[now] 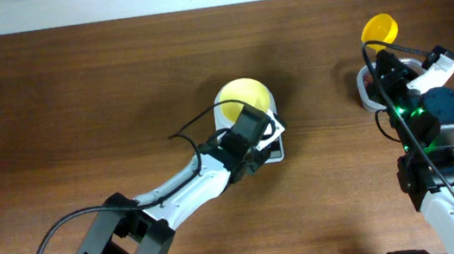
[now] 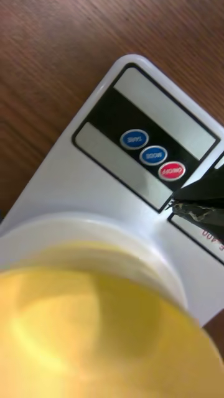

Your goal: Scoop item into bowl and weigh 50g on scale

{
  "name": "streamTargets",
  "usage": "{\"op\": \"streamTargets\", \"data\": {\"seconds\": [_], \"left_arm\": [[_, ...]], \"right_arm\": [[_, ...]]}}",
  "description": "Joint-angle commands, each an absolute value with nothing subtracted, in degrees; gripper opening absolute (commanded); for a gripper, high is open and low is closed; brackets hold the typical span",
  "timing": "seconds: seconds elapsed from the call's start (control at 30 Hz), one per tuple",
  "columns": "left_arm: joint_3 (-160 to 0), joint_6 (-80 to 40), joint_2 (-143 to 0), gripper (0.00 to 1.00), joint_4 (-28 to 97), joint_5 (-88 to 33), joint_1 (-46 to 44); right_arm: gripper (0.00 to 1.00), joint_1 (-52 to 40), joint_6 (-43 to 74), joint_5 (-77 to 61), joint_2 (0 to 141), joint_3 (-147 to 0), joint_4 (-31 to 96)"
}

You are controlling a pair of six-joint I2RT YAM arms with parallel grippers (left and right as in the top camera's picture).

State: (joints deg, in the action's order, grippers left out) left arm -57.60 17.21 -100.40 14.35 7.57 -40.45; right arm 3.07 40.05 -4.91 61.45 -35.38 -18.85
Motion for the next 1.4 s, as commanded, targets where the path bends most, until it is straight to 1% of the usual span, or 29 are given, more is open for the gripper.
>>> {"op": "streamTargets", "data": {"seconds": [0.0, 0.07, 0.3, 0.37, 0.6, 1.13, 1.23, 1.37], "left_arm": [[-58.9, 18.4, -101.3, 0.0, 16.6, 8.6, -40.6], [-58.9, 22.3, -101.3, 0.0, 17.7, 6.4, -40.6], [-58.9, 22.4, -105.1, 0.0, 17.1, 4.7, -41.3], [-58.9, 22.4, -105.2, 0.0, 14.0, 4.8, -42.0], [-58.9, 22.4, -105.2, 0.0, 13.5, 4.8, -42.0], [-58.9, 20.4, -107.8, 0.0, 13.7, 3.2, -41.8], [-58.9, 17.6, -107.9, 0.0, 13.7, 2.5, -40.2], [-58.9, 17.2, -108.0, 0.0, 14.0, 1.3, -39.3]], "right_arm": [[0.04, 3.5, 39.2, -3.9, 61.5, -36.7, -18.9], [0.04, 3.5, 39.2, -3.8, 61.5, -36.7, -18.9], [0.04, 3.5, 39.2, -3.9, 61.5, -36.7, -18.9], [0.04, 3.5, 39.2, -5.1, 61.5, -36.7, -18.8], [0.04, 3.5, 39.2, -5.6, 61.5, -36.7, -17.5], [0.04, 3.5, 39.2, -5.6, 61.5, -36.7, -17.4], [0.04, 3.5, 39.2, -5.6, 61.5, -36.7, -17.4], [0.04, 3.5, 39.2, -5.6, 61.5, -36.7, -17.4]]}}
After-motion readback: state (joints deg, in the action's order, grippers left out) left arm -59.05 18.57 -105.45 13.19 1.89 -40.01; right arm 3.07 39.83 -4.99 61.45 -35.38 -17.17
